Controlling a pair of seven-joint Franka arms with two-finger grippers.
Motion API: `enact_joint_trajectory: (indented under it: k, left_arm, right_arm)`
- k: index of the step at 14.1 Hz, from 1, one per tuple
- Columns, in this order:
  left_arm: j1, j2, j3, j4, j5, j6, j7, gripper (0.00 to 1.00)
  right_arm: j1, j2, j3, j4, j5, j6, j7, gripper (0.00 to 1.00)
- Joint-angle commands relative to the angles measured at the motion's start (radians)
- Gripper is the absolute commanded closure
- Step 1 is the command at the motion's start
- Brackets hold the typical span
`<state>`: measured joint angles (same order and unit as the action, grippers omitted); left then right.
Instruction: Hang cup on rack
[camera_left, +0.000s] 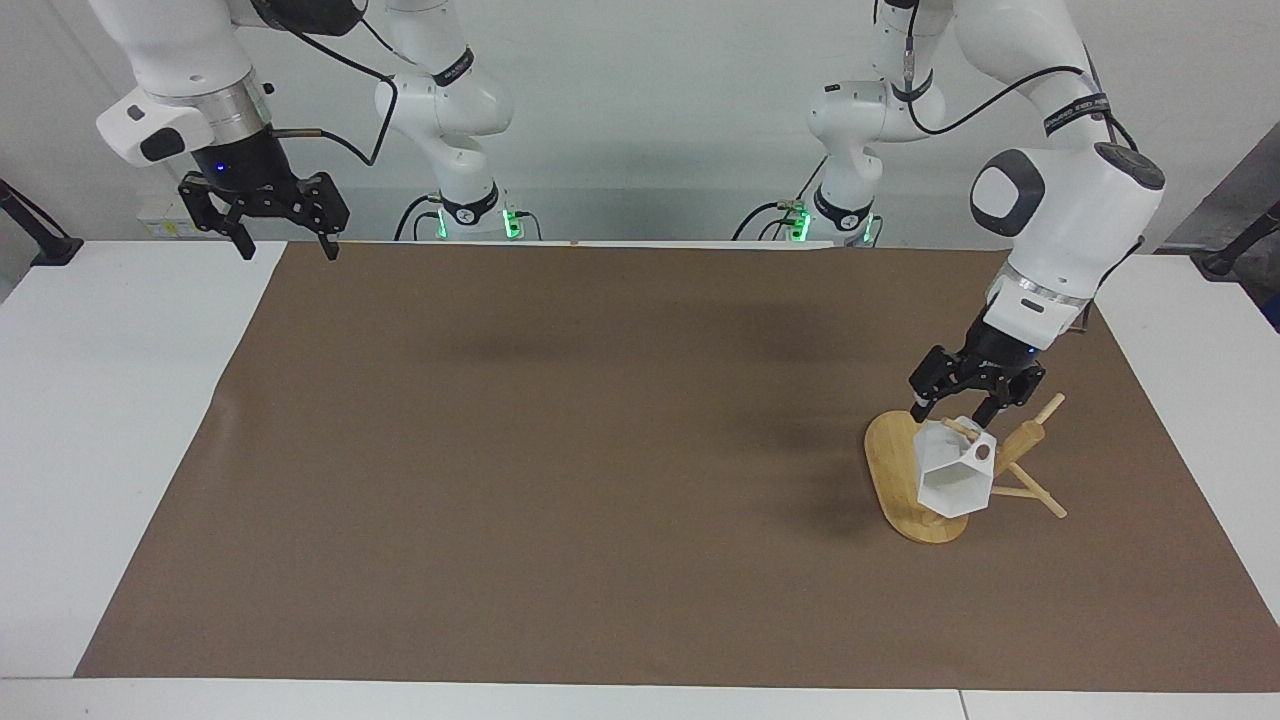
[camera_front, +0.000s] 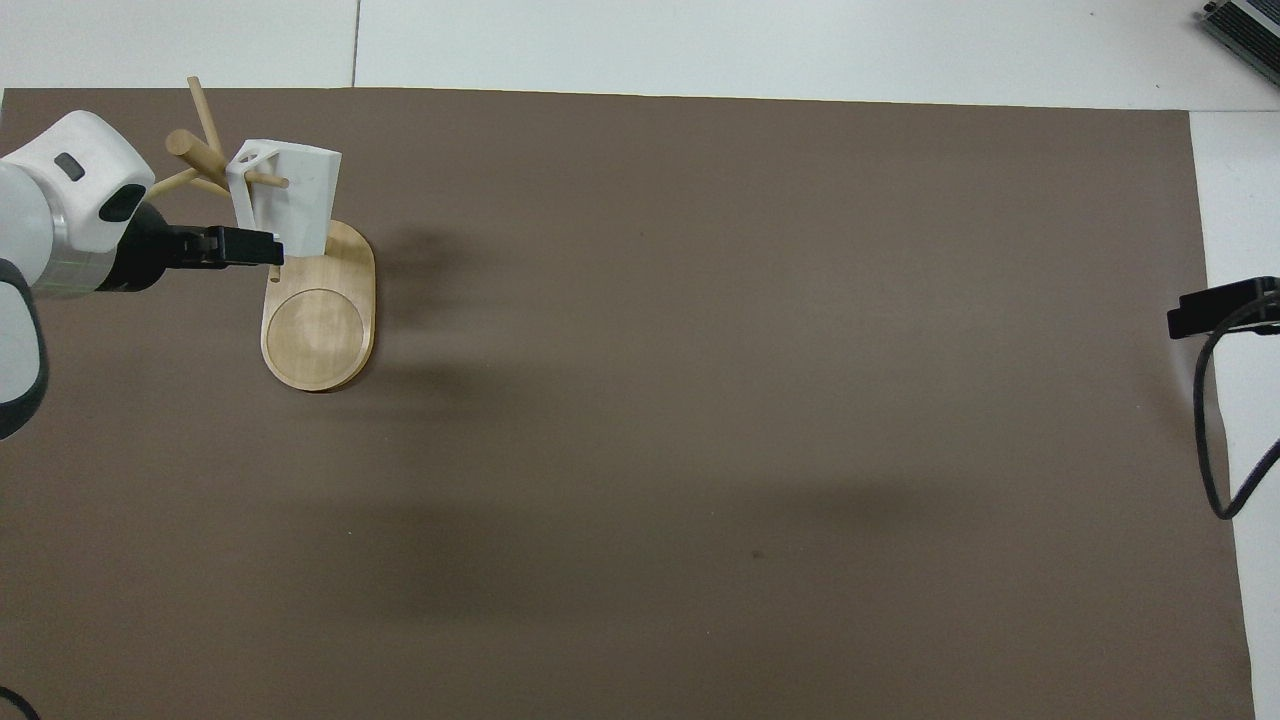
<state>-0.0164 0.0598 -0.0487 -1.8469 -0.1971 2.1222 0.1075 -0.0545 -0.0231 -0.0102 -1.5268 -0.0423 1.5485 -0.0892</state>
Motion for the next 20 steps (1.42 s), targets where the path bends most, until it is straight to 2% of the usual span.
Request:
enact_joint_trajectory:
  k: [1, 5, 9, 11, 16, 20]
  left_arm:
    - [0.029, -0.067, -0.003, -0.020, 0.039, -0.085, 0.054, 0.00]
    - [0.022, -0.106, -0.007, 0.020, 0.151, -0.192, 0.051, 0.00]
    - [0.023, -0.074, -0.010, 0.213, 0.179, -0.381, 0.058, 0.00]
    - [0.023, -0.061, -0.010, 0.271, 0.179, -0.457, 0.058, 0.00]
    - [0.030, -0.083, -0.005, 0.273, 0.177, -0.554, 0.057, 0.00]
    - [0.030, -0.101, -0.005, 0.264, 0.176, -0.585, 0.060, 0.00]
  right_arm:
    - [0.001, -0.020, -0.005, -0.027, 0.001, 0.019, -0.006, 0.00]
    - [0.001, -0.021, -0.005, -0.026, 0.004, 0.009, -0.009, 0.00]
    - [0.001, -0.021, -0.005, -0.027, 0.004, 0.005, -0.009, 0.00]
    - [0.001, -0.021, -0.005, -0.027, 0.004, 0.005, -0.009, 0.00]
    - [0.001, -0.021, -0.005, -0.027, 0.004, 0.005, -0.009, 0.00]
    - [0.001, -0.021, -0.005, -0.027, 0.004, 0.005, -0.009, 0.00]
